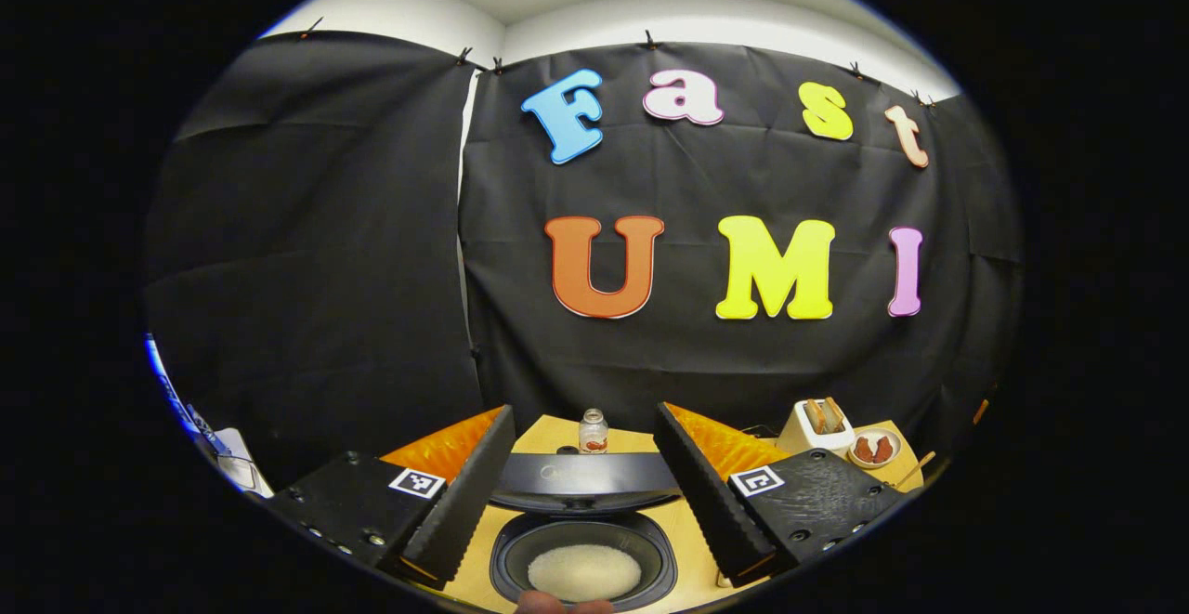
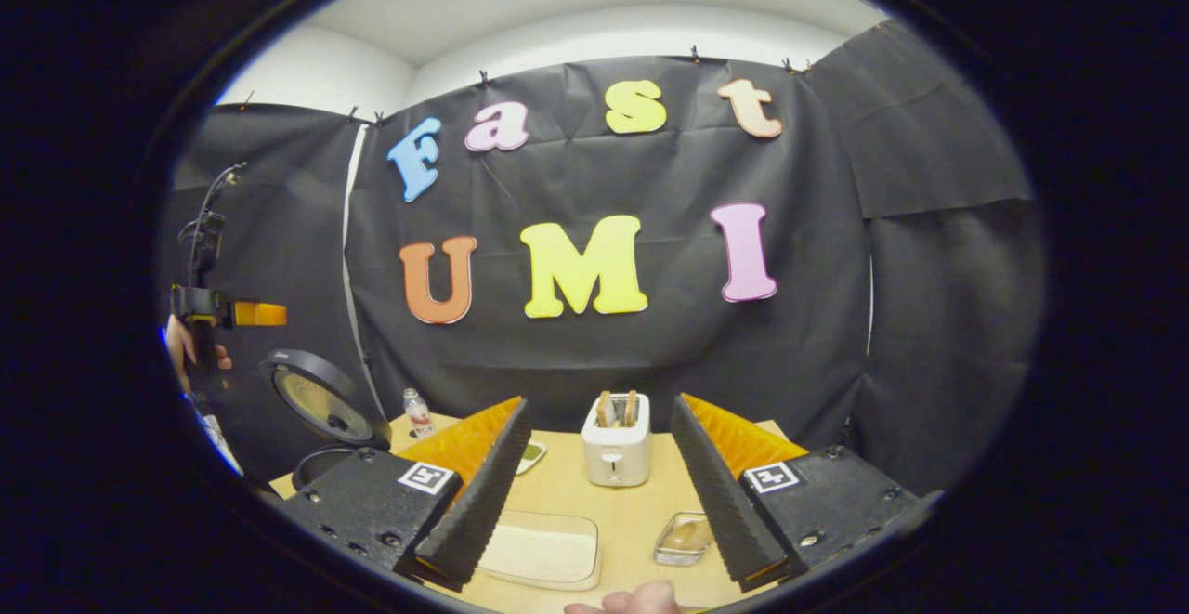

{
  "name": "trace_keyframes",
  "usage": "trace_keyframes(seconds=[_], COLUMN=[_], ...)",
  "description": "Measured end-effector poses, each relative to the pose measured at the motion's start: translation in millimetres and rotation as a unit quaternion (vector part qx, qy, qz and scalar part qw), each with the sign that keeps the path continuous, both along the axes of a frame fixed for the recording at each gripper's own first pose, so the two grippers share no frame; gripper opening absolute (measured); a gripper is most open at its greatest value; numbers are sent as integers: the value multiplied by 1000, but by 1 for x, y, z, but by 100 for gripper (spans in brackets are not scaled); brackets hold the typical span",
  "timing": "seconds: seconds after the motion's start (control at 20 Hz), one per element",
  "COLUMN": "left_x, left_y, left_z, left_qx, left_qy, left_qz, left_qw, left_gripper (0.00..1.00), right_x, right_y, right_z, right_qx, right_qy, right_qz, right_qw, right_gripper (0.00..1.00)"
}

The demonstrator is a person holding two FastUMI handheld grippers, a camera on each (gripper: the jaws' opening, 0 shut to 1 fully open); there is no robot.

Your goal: Close the left gripper, press the button to open the rice cooker; take a wooden spoon from the chopstick holder with the right hand, scoop a spoonful of rice and pour it into the rice cooker, then put the wooden spoon back into the chopstick holder.

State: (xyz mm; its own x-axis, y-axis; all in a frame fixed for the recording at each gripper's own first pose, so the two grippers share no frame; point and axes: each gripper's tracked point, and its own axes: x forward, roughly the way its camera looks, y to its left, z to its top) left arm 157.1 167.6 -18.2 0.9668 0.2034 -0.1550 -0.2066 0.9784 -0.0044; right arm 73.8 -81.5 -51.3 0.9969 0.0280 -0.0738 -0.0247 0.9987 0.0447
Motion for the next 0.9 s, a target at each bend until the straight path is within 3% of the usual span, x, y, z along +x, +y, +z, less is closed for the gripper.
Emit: trace_keyframes(seconds=[0.25, 0.5, 0.9], left_x=[33, 38, -4], left_y=[9, 12, 0], left_z=[-26, -43, -66], left_qx=[-7, -19, -42], left_qy=[53, 103, 122], left_qz=[-6, -10, -21], left_qw=[999, 994, 991], left_gripper=[96, 96, 99], right_x=[-12, -14, -10], right_y=[-6, -2, 36], right_z=[-5, -8, -8], right_qx=[-6, -2, -7], right_qy=[10, 15, 19], right_qz=[-26, -32, 14], right_qw=[1000, 999, 1000], right_gripper=[96, 95, 98])
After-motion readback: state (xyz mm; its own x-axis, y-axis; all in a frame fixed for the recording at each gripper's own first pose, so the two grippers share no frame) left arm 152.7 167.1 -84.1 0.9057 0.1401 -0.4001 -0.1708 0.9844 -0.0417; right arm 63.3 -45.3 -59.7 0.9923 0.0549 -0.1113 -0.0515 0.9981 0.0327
